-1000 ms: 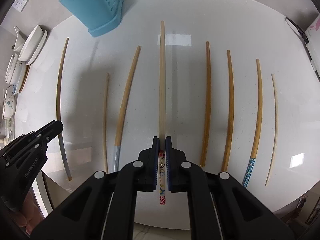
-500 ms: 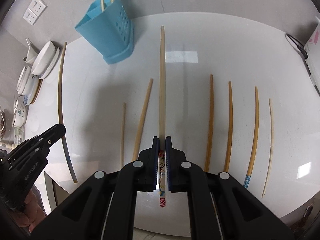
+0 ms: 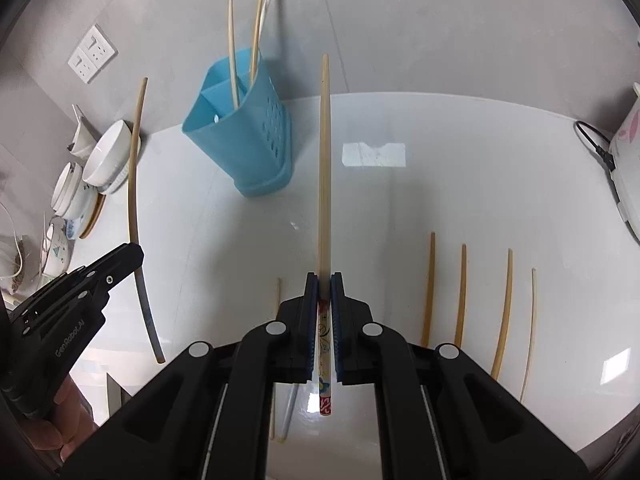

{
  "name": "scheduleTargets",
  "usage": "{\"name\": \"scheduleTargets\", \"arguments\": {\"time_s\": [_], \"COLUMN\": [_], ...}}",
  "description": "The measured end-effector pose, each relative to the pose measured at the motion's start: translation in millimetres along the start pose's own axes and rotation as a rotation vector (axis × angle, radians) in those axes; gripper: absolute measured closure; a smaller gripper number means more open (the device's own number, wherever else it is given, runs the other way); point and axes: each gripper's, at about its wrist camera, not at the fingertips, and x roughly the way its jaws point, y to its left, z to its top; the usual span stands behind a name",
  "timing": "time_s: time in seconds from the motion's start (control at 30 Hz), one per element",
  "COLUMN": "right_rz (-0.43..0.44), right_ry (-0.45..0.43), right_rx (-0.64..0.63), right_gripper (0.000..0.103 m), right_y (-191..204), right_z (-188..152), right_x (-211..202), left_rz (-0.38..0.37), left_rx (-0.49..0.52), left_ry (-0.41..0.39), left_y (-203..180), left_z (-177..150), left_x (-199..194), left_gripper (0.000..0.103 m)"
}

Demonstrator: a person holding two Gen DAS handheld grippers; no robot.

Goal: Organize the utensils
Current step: 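Lift both held chopsticks and carry them over the blue utensil holder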

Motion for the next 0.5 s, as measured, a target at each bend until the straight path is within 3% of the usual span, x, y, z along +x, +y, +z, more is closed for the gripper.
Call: {"name": "scheduleTargets", "arguments": {"time_s": [0.5], "right_rz": [0.044], "right_ry": [-0.128], "right_rx": [0.001], "right_gripper": [0.097], "right_y": [5], "right_z": [52], "right_x": [-3], "left_rz": [-0.062], "left_rx": [-0.017], "left_ry": [-0.154], "left_y": [18], "left_z": [54], "left_x": [16], "left_gripper": [0.096]}}
